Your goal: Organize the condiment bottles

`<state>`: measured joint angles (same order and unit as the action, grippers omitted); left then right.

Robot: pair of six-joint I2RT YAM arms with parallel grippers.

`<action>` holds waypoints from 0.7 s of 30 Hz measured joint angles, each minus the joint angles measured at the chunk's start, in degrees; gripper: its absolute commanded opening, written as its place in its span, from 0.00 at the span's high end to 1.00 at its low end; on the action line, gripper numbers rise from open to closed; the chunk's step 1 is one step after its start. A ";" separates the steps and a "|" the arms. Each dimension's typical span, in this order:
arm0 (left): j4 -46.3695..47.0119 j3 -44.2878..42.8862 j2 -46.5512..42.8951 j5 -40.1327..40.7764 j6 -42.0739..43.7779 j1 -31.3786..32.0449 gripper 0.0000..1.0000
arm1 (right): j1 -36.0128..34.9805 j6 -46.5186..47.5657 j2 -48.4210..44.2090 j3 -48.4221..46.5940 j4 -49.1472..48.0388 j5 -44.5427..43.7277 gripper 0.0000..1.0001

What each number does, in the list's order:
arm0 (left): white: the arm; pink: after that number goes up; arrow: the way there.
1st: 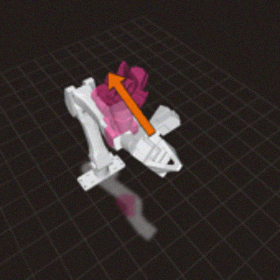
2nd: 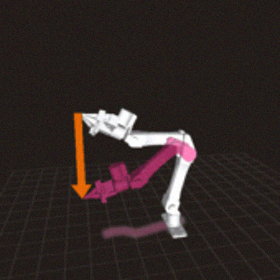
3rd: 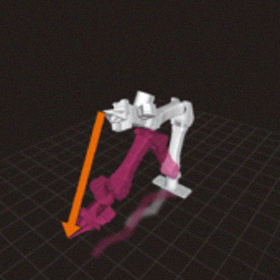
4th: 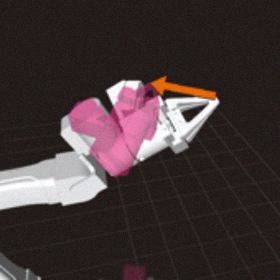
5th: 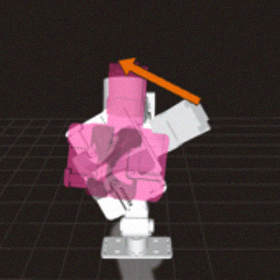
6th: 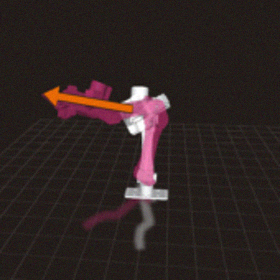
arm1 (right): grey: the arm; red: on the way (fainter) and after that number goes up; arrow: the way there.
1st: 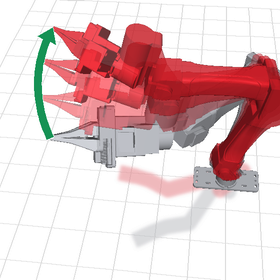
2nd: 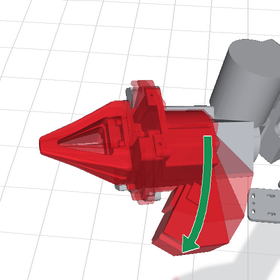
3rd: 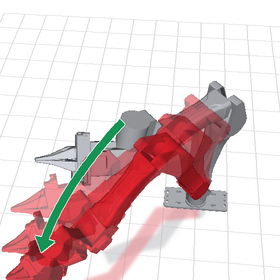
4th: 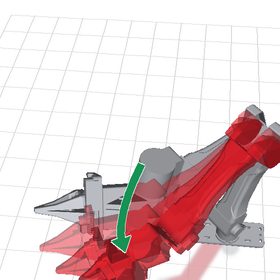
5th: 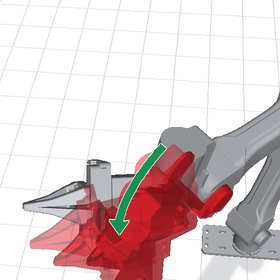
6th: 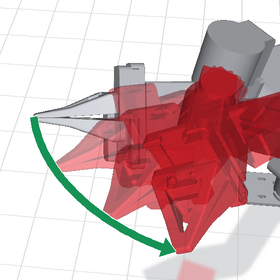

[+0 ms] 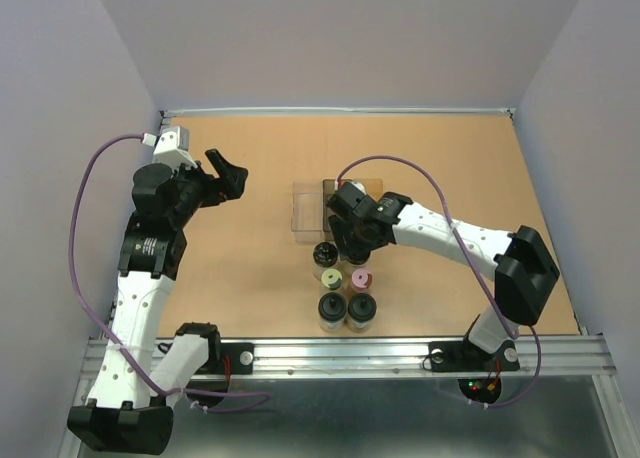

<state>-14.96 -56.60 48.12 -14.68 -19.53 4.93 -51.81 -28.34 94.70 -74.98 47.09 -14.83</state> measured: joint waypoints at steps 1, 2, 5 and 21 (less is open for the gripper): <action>0.00 0.00 0.00 0.00 0.00 0.00 0.01 | 0.00 -0.04 -0.72 0.37 0.37 -0.11 0.92; 0.00 0.02 0.00 0.00 0.00 0.00 0.01 | 0.00 -0.07 -1.44 0.48 0.81 -0.15 0.98; -0.02 0.00 0.00 0.04 0.13 0.00 0.01 | 0.00 0.02 -6.05 0.20 3.34 -0.28 1.00; -0.02 0.00 0.50 -0.09 0.42 0.00 0.01 | 9.25 5.60 -1.18 -26.25 11.56 -7.85 0.99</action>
<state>-14.98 -56.60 48.62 -14.76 -19.11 4.93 -42.57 -22.74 93.51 -101.23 58.65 -22.68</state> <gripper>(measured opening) 0.986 0.690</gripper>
